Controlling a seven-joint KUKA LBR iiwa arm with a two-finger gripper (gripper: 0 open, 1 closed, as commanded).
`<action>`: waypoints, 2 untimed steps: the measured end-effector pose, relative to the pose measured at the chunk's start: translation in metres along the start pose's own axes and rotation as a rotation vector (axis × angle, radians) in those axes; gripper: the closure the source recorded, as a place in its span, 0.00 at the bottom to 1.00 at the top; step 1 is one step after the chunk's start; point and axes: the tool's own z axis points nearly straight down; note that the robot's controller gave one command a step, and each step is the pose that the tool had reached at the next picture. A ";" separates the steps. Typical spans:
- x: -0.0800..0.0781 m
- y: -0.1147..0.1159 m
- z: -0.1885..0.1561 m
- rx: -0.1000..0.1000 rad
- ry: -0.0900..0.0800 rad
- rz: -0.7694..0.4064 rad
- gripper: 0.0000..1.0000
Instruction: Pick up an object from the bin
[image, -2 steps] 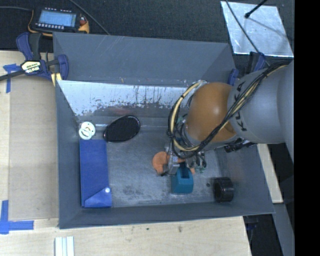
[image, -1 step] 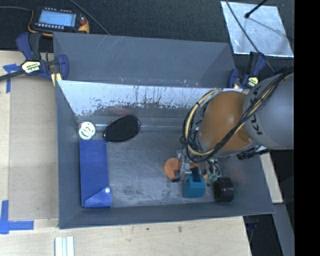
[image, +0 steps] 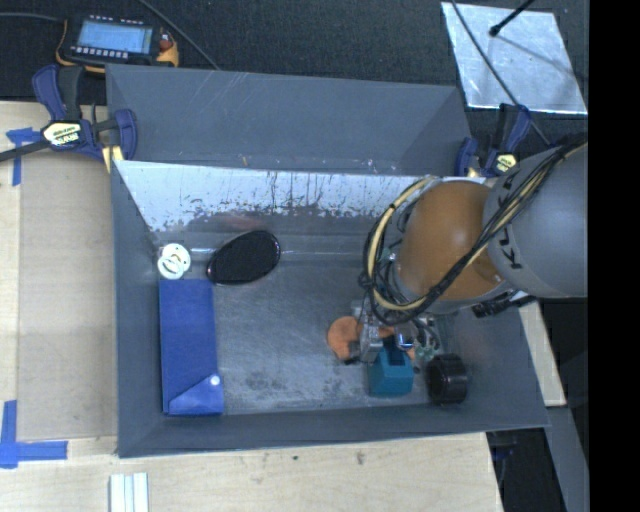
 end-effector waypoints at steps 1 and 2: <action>0.007 -0.032 0.000 -0.005 -0.002 -0.101 1.00; 0.023 -0.056 0.000 -0.004 -0.002 -0.097 1.00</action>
Offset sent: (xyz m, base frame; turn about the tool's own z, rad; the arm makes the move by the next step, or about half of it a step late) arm -0.0269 -0.0559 -0.0009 -0.0975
